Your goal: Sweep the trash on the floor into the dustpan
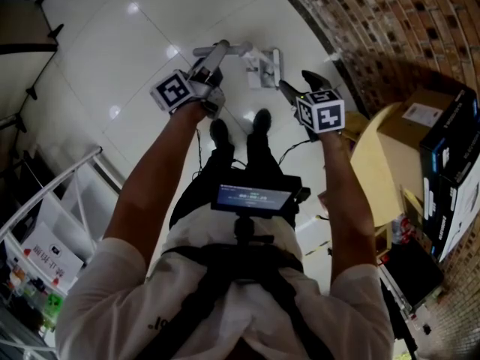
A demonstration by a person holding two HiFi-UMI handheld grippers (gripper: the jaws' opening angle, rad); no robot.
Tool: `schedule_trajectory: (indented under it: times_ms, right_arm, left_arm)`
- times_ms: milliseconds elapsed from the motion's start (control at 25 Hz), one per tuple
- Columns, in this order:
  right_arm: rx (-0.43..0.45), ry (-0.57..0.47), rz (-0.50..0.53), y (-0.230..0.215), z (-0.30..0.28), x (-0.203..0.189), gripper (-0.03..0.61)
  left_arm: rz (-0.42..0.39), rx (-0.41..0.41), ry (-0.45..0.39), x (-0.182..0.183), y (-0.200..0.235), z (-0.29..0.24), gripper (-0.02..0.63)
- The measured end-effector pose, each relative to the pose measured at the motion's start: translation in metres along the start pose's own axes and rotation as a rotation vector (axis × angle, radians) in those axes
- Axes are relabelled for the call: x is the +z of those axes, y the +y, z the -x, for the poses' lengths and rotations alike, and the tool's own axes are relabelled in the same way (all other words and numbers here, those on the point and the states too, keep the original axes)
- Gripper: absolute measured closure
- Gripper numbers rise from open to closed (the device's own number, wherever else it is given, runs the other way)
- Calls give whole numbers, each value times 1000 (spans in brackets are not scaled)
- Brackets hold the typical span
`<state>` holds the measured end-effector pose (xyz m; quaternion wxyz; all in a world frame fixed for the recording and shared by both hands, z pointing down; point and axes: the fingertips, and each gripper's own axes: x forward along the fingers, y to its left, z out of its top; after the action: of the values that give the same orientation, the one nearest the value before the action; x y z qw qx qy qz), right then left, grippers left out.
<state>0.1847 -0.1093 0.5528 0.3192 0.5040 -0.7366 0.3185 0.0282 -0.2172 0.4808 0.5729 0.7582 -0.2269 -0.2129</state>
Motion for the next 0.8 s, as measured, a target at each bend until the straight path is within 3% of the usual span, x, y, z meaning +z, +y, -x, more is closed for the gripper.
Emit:
schedule_trajectory:
  times_ms: [160,440,480,600,640,800]
  right_arm:
    - [-24,1,-16,-1,6,-5,267]
    - [-48,9,-37,1,15,-18,265]
    - [-49,10,-40,2,16,-19,265]
    - [-61,19,-48,2,19,-26,265]
    - [-65,20,-50,3,20,-27,265]
    - [-80,21,-57,3,26,-32,265]
  left_arm:
    - [-6,25,7,1,1,9,293]
    - [3,0,14,1,1,11,288]
    - [-11,18,23,1,4,12,288]
    - [-174,175,75,7,28,29,273]
    - [-195,191,82,8,30,33,268]
    - [-149,159,82,4,28,40,262]
